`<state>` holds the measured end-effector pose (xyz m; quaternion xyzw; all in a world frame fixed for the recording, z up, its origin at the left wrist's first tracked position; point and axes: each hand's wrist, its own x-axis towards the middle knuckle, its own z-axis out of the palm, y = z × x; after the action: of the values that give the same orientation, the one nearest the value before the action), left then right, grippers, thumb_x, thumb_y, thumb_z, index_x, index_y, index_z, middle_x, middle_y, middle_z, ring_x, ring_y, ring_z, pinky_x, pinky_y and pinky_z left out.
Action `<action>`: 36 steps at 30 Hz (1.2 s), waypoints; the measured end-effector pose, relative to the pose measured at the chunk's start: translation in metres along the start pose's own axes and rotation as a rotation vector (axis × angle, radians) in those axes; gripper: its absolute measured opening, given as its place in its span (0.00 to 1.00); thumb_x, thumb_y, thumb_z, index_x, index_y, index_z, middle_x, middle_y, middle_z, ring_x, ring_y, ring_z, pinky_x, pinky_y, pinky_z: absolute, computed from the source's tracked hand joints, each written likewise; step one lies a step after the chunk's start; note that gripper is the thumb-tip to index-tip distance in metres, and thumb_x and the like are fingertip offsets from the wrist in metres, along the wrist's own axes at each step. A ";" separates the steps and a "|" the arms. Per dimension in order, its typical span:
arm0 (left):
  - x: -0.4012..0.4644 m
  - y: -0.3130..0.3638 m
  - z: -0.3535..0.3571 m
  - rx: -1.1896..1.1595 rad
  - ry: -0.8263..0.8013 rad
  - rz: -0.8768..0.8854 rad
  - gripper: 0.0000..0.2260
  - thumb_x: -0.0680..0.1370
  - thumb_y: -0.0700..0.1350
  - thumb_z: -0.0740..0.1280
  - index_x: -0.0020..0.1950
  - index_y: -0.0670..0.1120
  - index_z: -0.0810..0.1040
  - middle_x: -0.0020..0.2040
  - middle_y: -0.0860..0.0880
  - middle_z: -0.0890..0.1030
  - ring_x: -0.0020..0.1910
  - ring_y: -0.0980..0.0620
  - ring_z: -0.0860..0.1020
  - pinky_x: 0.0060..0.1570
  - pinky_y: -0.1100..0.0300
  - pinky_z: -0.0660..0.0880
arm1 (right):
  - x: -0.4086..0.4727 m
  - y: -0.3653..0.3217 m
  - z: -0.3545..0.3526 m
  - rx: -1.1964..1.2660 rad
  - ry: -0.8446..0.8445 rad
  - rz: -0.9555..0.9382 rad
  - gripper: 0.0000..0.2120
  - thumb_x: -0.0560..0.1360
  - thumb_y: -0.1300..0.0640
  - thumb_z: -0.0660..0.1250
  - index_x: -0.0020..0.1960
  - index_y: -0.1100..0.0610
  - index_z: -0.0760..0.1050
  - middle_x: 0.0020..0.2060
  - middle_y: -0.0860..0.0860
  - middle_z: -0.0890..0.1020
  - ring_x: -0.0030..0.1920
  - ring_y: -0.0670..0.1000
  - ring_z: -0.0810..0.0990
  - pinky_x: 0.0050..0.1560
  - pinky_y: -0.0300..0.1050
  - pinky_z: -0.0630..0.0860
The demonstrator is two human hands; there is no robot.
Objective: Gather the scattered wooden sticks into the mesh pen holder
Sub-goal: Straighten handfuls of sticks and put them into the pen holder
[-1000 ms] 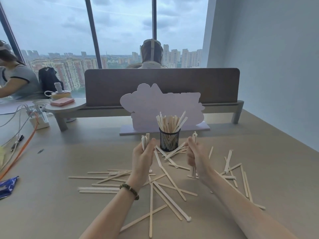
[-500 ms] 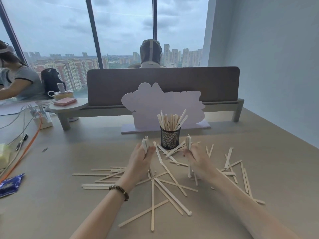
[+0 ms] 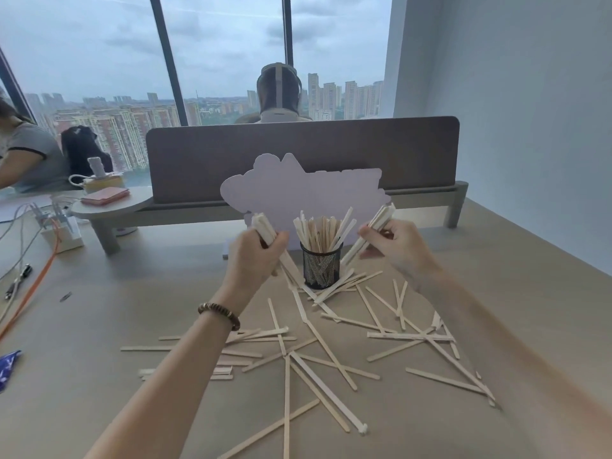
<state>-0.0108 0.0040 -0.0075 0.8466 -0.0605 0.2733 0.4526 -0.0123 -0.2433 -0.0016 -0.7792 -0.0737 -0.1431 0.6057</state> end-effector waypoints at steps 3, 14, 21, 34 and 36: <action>0.024 0.009 0.009 0.002 0.091 0.019 0.18 0.76 0.49 0.68 0.32 0.36 0.79 0.22 0.47 0.78 0.19 0.58 0.75 0.28 0.61 0.75 | 0.030 -0.001 0.001 0.028 0.040 0.017 0.11 0.78 0.55 0.68 0.51 0.63 0.81 0.42 0.55 0.86 0.40 0.53 0.87 0.53 0.49 0.82; 0.068 -0.006 0.052 -0.100 0.106 -0.055 0.15 0.76 0.45 0.67 0.38 0.33 0.76 0.29 0.38 0.81 0.20 0.54 0.78 0.24 0.60 0.77 | 0.081 0.030 0.021 -0.154 0.051 0.091 0.15 0.79 0.48 0.66 0.49 0.61 0.80 0.37 0.53 0.83 0.37 0.51 0.83 0.50 0.54 0.82; 0.085 -0.011 0.059 -0.204 0.167 -0.140 0.11 0.77 0.46 0.67 0.42 0.38 0.79 0.26 0.47 0.81 0.21 0.54 0.79 0.27 0.63 0.76 | 0.087 0.041 0.031 -0.393 -0.001 -0.014 0.19 0.77 0.49 0.66 0.31 0.58 0.69 0.27 0.54 0.71 0.29 0.49 0.70 0.33 0.52 0.72; 0.077 -0.036 0.088 -0.070 -0.012 -0.078 0.16 0.75 0.48 0.71 0.57 0.45 0.69 0.36 0.52 0.74 0.32 0.57 0.74 0.28 0.73 0.70 | 0.082 0.056 0.036 -0.260 -0.015 -0.062 0.37 0.74 0.50 0.72 0.76 0.52 0.56 0.54 0.48 0.76 0.49 0.46 0.77 0.55 0.41 0.72; 0.075 -0.038 0.091 -0.063 -0.037 -0.067 0.20 0.75 0.50 0.71 0.62 0.48 0.67 0.37 0.52 0.75 0.33 0.57 0.75 0.30 0.71 0.70 | 0.088 0.058 0.034 -0.227 -0.051 -0.073 0.38 0.78 0.48 0.68 0.79 0.50 0.49 0.69 0.51 0.70 0.64 0.50 0.73 0.61 0.41 0.69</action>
<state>0.1025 -0.0356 -0.0362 0.8384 -0.0493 0.2402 0.4867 0.0925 -0.2306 -0.0353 -0.8430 -0.1010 -0.1525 0.5058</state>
